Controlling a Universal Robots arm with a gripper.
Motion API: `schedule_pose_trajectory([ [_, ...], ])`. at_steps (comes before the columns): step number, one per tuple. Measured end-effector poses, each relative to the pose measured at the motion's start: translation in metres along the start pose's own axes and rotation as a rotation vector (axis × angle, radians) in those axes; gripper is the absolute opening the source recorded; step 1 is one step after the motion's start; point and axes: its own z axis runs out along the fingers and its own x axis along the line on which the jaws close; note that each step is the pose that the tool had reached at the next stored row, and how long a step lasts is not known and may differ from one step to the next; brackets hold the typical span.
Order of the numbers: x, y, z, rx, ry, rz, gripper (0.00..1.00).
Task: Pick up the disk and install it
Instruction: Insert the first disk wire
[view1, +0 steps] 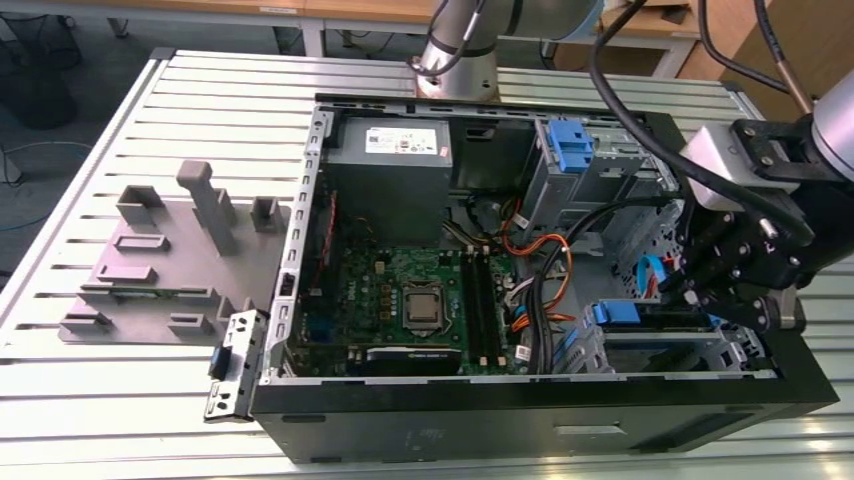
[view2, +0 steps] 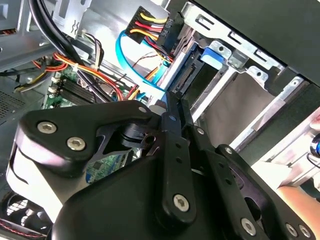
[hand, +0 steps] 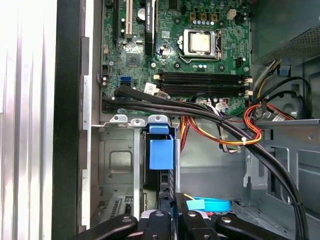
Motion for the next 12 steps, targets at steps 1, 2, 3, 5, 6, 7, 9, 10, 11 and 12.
schedule_pose_trajectory([
  [1,0.0003,0.0000,0.0002,0.0001,-0.0034,0.000,0.16],
  [2,0.0006,0.0000,0.0005,0.0002,-0.0063,0.000,0.16],
  [3,0.0008,0.0002,0.0007,0.0005,-0.0083,-0.001,0.16],
  [5,0.0011,0.0007,0.0013,0.0014,-0.0154,-0.001,0.16],
  [6,0.0012,0.0009,0.0015,0.0017,-0.0193,-0.001,0.16],
  [7,0.0014,0.0010,0.0017,0.0020,-0.0222,-0.001,0.16],
  [9,0.0017,0.0013,0.0025,0.0026,-0.0282,-0.002,0.16],
  [10,0.0020,0.0013,0.0030,0.0029,-0.0303,-0.002,0.16],
  [11,0.0021,0.0014,0.0036,0.0031,-0.0322,-0.002,0.16],
  [12,0.0022,0.0014,0.0038,0.0031,-0.0325,-0.002,0.16],
])
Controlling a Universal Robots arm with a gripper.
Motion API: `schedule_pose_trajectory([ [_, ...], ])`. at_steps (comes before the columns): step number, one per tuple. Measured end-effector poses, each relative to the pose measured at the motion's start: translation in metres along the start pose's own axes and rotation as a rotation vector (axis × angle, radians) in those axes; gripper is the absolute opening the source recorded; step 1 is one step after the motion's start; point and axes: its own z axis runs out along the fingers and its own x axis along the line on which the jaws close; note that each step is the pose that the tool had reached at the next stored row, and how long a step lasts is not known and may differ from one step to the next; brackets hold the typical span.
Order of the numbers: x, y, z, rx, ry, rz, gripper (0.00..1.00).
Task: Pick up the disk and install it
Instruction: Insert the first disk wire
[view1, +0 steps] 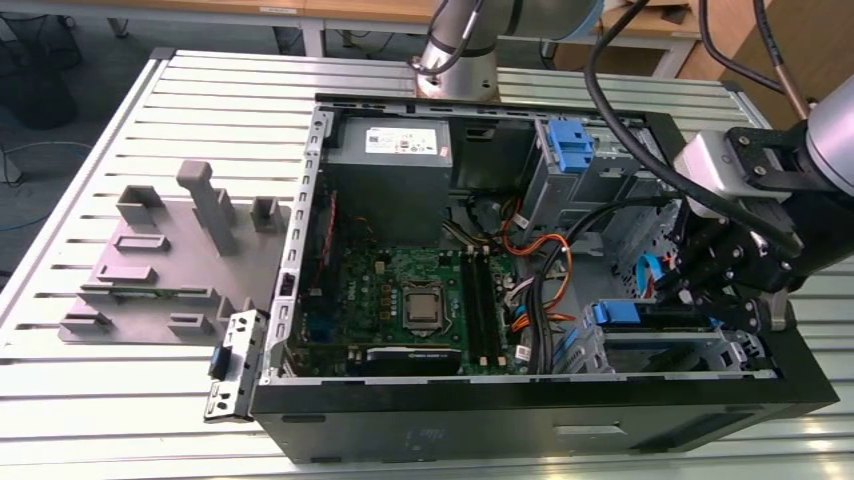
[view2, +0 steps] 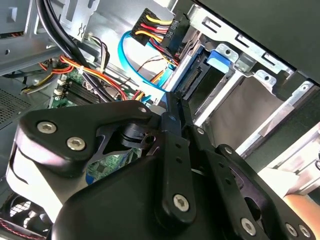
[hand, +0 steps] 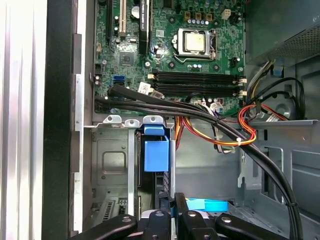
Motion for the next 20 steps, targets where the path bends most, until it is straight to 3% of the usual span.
schedule_pose_trajectory([
  [7,0.0038,0.0000,-0.0005,0.0001,0.0001,0.000,0.16],
  [20,0.0046,0.0000,0.0012,0.0001,-0.0007,0.000,0.16],
])
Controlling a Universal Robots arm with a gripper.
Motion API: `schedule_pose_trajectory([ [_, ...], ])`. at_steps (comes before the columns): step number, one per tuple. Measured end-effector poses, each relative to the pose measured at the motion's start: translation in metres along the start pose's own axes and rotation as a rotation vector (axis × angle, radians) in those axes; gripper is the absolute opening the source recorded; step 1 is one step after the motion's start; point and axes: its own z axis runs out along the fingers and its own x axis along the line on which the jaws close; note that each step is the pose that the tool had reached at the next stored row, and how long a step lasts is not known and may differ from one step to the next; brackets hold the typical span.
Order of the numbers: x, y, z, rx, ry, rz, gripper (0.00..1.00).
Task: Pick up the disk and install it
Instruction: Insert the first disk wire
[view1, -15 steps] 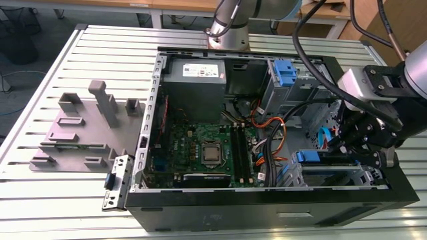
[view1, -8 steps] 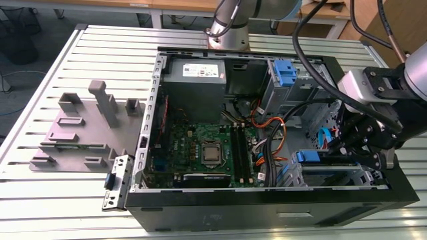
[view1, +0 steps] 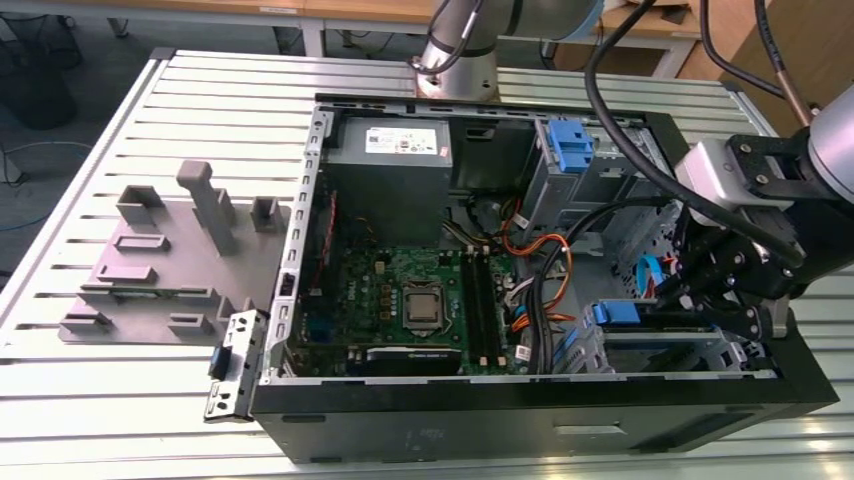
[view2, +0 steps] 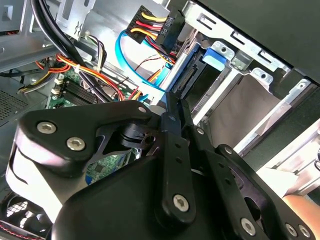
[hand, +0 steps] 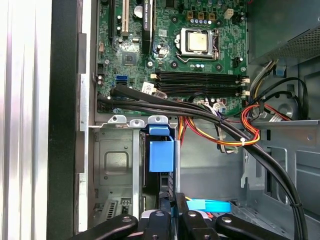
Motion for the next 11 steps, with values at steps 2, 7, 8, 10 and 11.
schedule_pose_trajectory([
  [2,0.0001,0.0003,0.0000,0.0000,0.0000,0.000,0.16],
  [7,0.0001,0.0005,0.0002,0.0000,0.0002,0.000,0.16],
  [8,0.0001,0.0005,0.0004,0.0002,0.0004,0.000,0.16],
  [10,0.0002,0.0005,0.0006,0.0003,0.0004,0.000,0.16],
  [11,0.0002,0.0005,0.0007,0.0003,0.0003,0.000,0.16],
])
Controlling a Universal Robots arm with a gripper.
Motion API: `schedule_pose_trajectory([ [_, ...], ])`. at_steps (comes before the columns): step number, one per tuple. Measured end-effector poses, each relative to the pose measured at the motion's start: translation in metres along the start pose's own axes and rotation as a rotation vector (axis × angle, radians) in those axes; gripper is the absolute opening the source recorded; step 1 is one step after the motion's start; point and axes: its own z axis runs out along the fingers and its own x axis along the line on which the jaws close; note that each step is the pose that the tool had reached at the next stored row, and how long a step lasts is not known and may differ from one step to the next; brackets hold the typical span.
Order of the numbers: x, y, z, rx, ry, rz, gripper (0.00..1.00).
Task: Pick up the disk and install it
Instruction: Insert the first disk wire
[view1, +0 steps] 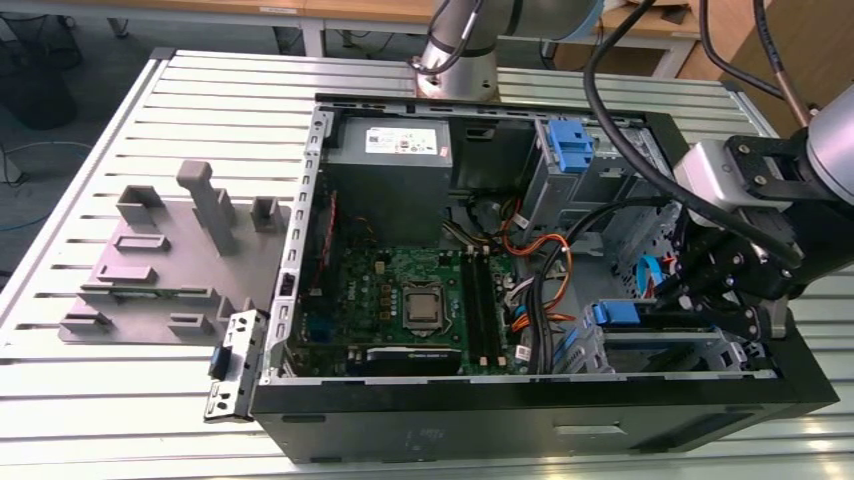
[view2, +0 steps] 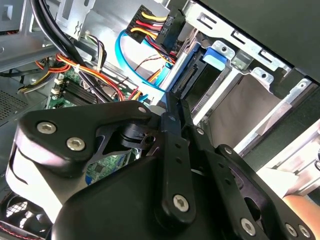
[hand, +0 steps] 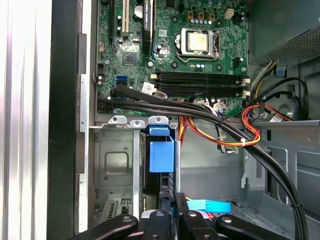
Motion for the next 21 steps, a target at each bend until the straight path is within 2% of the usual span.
schedule_pose_trajectory([
  [18,-0.0004,0.0002,-0.0032,0.0000,-0.0012,0.000,0.16],
  [20,-0.0003,0.0002,-0.0033,-0.0004,-0.0170,-0.001,0.16],
  [21,0.0000,0.0002,-0.0032,-0.0004,-0.0180,-0.001,0.16],
])
